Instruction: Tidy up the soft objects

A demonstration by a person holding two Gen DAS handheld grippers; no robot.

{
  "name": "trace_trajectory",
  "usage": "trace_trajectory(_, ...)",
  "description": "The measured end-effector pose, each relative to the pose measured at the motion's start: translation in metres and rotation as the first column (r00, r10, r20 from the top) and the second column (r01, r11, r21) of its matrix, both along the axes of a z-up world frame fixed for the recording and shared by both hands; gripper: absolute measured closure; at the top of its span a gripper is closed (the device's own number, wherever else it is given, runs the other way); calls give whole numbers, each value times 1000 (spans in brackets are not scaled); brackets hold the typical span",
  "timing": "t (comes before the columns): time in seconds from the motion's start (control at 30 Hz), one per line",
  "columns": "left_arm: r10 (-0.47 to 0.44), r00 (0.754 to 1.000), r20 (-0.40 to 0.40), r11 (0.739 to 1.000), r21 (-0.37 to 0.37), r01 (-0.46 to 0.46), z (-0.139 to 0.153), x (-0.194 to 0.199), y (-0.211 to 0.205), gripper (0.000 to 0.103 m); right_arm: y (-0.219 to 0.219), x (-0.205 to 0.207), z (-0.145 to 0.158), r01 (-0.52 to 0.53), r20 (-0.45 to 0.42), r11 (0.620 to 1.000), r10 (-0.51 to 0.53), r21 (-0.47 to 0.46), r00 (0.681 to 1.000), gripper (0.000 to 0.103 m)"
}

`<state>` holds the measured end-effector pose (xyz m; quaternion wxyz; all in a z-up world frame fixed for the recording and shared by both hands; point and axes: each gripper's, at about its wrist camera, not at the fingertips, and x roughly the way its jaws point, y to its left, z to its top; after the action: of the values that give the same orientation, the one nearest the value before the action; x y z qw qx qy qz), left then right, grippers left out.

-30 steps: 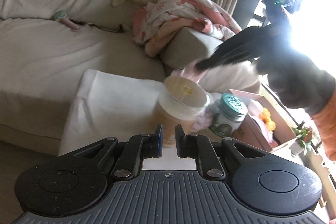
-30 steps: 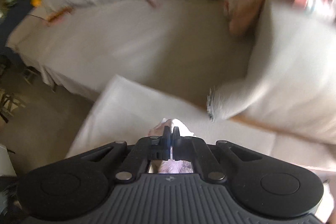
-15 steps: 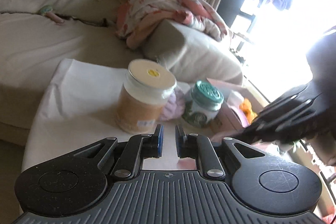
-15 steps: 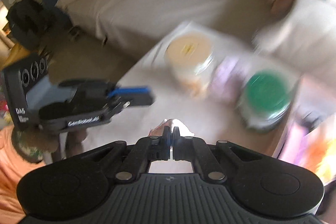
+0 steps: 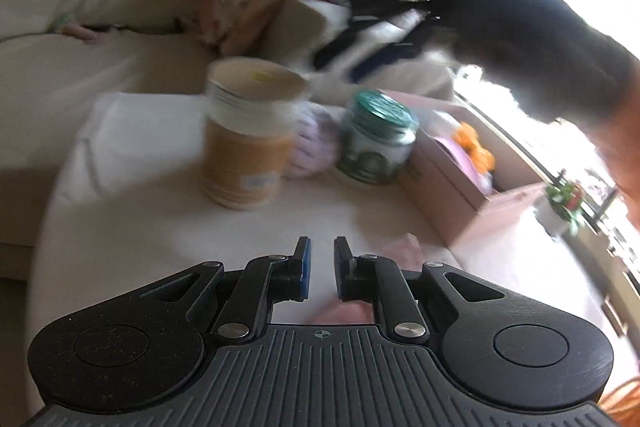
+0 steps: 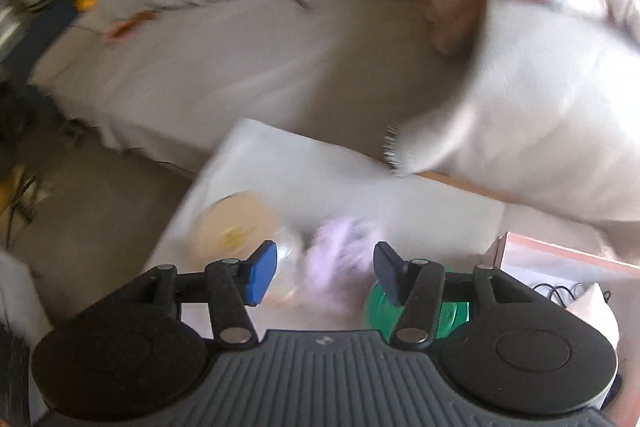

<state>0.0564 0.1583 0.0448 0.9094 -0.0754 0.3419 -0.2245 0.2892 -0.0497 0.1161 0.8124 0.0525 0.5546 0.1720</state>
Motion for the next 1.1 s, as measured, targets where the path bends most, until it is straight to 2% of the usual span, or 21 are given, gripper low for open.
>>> trace_trajectory(0.13,-55,998,-8,998,-2,55,0,-9,-7,90,8,37,-39,80,-119,996,-83,-36,989,49)
trace_trajectory(0.23,-64,998,-7,998,7,65,1,-16,-5,90,9,44,-52,103,-181,995,-99,15,979,52)
trace_trajectory(0.27,-63,998,-8,998,8,63,0,-18,-3,90,8,43,-53,100,-190,994,-90,43,978,57)
trace_trajectory(0.3,-60,998,-8,998,9,60,0,-19,-3,90,8,41,-52,93,-188,993,-79,70,979,70)
trace_trajectory(0.33,-55,998,-9,998,8,55,-1,-20,-1,90,6,37,-48,90,-175,992,-74,87,982,78)
trace_trajectory(0.37,-50,999,-11,999,9,50,-1,-20,-1,90,4,34,-46,86,-159,992,-70,93,985,91)
trace_trajectory(0.53,-16,1000,-21,1000,-1,16,-5,-19,3,90,-18,1,-11,59,-78,986,-47,156,996,95)
trace_trajectory(0.63,3,1000,-20,1000,-4,-3,-6,-20,-2,90,-23,-28,7,18,-47,987,-11,159,999,97)
trace_trajectory(0.7,5,1000,-17,1000,4,-5,-5,-21,-8,90,-23,-51,15,-10,-30,988,14,152,999,103)
trace_trajectory(0.9,1,1000,-19,998,64,0,-17,-27,-31,90,-17,-117,24,-116,54,984,109,134,993,103)
trace_trajectory(1.03,47,999,5,996,73,-48,-25,-32,-39,90,-17,-149,12,-139,129,986,126,92,984,102)
trace_trajectory(1.1,71,997,26,996,56,-72,-24,-35,-38,90,-16,-162,1,-131,187,990,119,53,975,97)
